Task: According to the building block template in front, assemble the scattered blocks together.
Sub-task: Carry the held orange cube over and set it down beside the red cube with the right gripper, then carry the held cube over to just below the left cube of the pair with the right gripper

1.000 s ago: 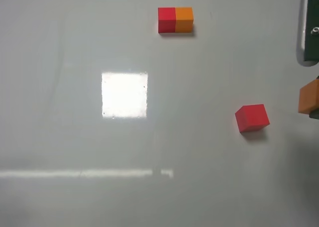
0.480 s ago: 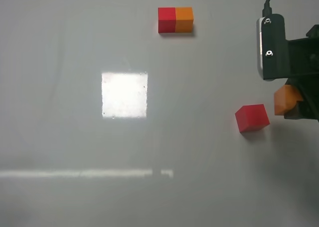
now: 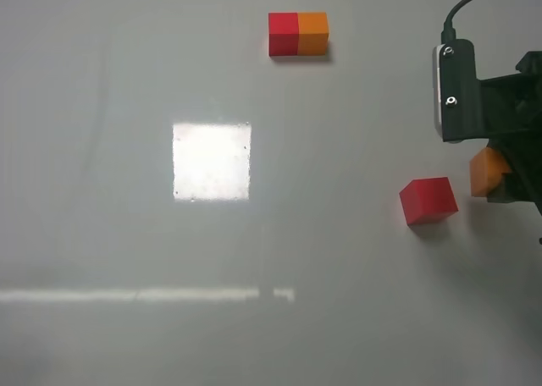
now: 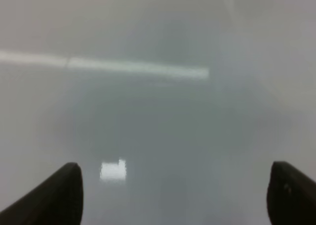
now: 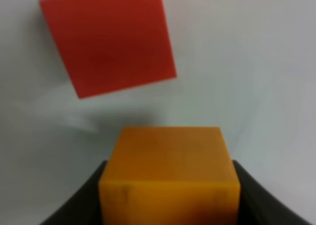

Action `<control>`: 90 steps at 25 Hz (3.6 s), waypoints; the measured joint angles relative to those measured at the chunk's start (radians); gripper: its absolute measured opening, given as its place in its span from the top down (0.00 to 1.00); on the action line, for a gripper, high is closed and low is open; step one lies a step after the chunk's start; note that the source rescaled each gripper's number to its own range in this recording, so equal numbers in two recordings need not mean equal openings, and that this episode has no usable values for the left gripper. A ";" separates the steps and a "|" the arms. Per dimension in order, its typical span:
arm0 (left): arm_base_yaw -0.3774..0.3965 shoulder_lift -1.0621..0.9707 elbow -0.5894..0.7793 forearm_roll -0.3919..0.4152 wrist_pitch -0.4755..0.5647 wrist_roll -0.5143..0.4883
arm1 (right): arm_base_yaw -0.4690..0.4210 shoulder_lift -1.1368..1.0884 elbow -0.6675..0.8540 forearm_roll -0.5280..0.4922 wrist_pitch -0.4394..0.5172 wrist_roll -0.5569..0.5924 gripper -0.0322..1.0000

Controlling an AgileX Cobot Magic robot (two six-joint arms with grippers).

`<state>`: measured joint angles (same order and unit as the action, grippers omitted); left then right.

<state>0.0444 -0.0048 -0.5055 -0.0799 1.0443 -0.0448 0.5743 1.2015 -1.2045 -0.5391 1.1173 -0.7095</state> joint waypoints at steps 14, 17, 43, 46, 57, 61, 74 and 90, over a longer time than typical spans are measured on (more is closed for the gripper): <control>0.000 0.000 0.000 0.000 0.000 0.000 | -0.027 0.028 0.066 0.051 -0.098 -0.043 0.96; 0.000 0.000 0.000 0.000 0.000 0.000 | -0.027 0.045 0.067 0.051 -0.112 -0.057 0.96; 0.000 0.000 0.000 0.000 0.000 0.000 | -0.029 0.063 0.072 0.172 -0.138 -0.098 0.96; 0.000 0.000 0.000 0.000 0.000 0.000 | -0.029 0.064 0.072 0.178 -0.138 -0.085 0.96; 0.000 0.000 0.000 0.000 0.000 0.001 | -0.029 0.053 0.073 0.230 -0.141 -0.042 0.55; 0.000 0.000 0.000 0.000 0.000 0.001 | -0.029 0.042 0.073 0.252 -0.142 -0.030 0.32; 0.000 0.000 0.000 0.000 -0.001 0.002 | -0.028 0.066 0.073 0.308 -0.186 0.065 0.28; 0.000 0.000 0.000 0.000 -0.001 0.002 | -0.028 0.084 0.073 0.254 -0.199 0.128 0.49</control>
<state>0.0444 -0.0048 -0.5055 -0.0799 1.0433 -0.0425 0.5465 1.2854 -1.1318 -0.2854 0.9179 -0.5813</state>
